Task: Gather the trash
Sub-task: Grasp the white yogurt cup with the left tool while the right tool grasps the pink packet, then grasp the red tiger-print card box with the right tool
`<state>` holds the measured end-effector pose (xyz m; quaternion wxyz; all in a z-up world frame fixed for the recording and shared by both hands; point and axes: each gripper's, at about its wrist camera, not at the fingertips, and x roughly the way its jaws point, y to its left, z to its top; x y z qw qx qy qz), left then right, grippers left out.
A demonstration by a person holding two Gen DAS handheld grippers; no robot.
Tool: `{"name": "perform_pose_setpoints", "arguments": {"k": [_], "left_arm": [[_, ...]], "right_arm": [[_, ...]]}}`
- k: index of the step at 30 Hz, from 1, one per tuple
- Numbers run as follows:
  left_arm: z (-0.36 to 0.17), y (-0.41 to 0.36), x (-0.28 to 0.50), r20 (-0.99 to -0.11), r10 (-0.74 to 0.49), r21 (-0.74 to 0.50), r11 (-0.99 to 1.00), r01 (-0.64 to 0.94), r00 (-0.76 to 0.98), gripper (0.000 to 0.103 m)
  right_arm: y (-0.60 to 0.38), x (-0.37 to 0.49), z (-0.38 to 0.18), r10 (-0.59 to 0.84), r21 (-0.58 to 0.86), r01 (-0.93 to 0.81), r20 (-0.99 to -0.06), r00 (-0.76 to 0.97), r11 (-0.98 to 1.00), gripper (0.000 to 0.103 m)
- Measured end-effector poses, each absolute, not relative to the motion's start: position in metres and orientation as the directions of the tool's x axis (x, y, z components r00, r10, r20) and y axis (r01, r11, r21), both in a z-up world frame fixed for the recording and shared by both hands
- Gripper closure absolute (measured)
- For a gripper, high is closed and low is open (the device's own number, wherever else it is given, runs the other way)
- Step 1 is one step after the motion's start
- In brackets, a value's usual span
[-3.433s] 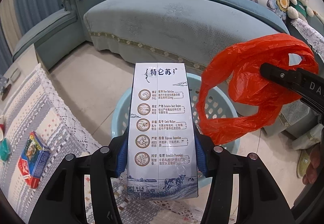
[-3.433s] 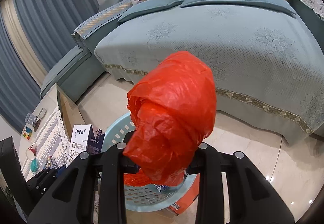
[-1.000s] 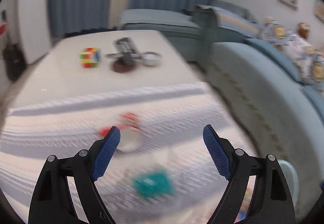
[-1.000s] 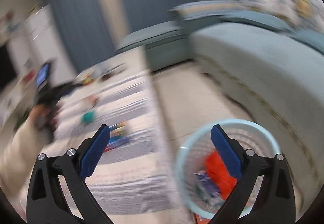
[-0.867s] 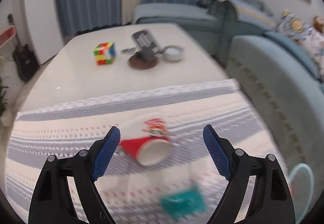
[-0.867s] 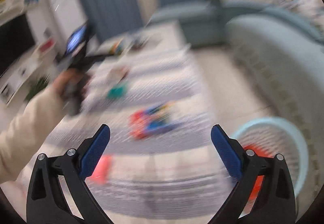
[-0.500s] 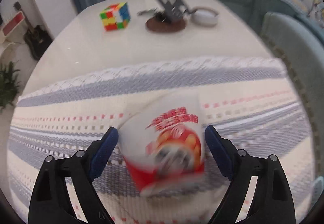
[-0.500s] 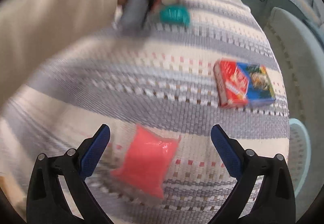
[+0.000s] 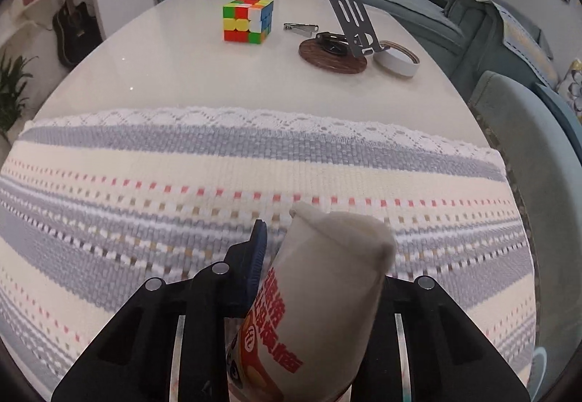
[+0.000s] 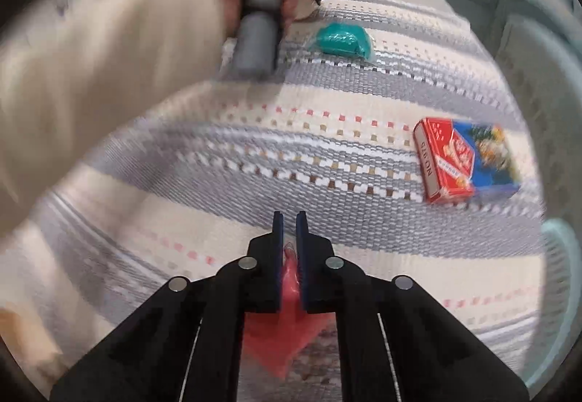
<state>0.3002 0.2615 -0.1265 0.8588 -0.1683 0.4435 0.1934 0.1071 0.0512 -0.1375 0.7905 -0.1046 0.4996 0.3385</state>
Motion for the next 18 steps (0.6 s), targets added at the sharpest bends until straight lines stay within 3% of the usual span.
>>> {"name": "perform_pose_setpoints", "arguments": {"k": [5,18], "left_arm": [[-0.113,0.260,0.288,-0.825,0.154,-0.143,0.874,-0.464,0.544,0.078],[-0.011,0.241,0.260,-0.742,0.118,-0.156,0.927,-0.341,0.660,0.077]], "right_arm": [[0.035,0.117,-0.132,0.526,0.306,-0.587,-0.814,0.248,0.749,0.101],[0.002,0.110,-0.103,0.646,0.421,-0.553,-0.700,0.307,0.719,0.101]]}}
